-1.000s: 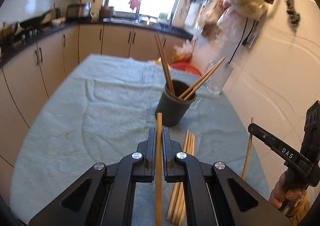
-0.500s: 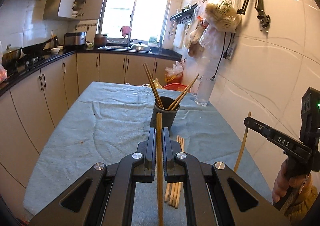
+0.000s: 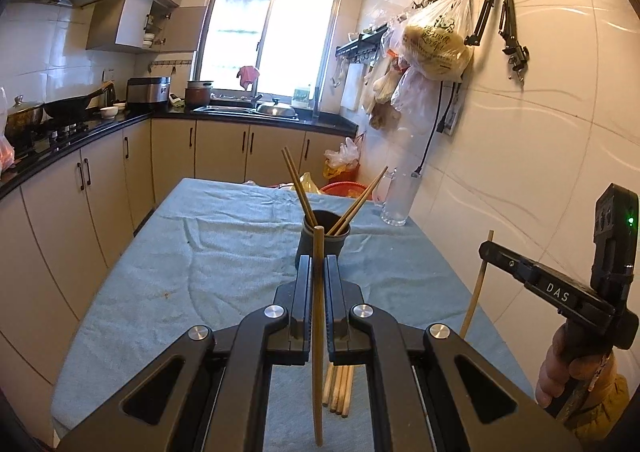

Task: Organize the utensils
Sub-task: 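Lift both held chopsticks and carry them above the black holder cup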

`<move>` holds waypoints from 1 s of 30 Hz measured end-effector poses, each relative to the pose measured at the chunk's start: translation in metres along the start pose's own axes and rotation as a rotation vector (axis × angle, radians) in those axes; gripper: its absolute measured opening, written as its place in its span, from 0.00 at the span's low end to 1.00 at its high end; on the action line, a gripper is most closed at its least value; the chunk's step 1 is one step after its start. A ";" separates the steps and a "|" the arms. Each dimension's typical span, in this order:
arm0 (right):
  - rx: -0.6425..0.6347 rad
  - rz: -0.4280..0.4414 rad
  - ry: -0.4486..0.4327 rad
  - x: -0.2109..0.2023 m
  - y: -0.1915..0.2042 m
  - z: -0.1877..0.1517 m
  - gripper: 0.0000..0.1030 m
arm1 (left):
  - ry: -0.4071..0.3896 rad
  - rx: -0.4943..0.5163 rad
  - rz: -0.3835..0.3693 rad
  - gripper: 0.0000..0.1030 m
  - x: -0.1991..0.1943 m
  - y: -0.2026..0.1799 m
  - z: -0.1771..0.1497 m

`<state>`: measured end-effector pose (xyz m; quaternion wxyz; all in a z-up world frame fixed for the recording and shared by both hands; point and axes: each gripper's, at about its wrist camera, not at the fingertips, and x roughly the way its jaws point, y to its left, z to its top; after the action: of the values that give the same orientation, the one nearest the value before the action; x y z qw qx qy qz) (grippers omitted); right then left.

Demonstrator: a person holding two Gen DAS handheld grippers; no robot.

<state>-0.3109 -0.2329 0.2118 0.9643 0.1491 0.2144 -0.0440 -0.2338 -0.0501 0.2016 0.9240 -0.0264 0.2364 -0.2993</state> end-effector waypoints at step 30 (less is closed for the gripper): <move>0.000 -0.028 -0.301 0.120 0.006 0.167 0.06 | -0.188 -0.058 -0.026 0.05 0.138 0.000 0.179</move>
<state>-0.1347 -0.2805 0.3062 0.9849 0.1377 0.0693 -0.0791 -0.0552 -0.1445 0.3023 0.9371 -0.0842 0.1567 -0.3004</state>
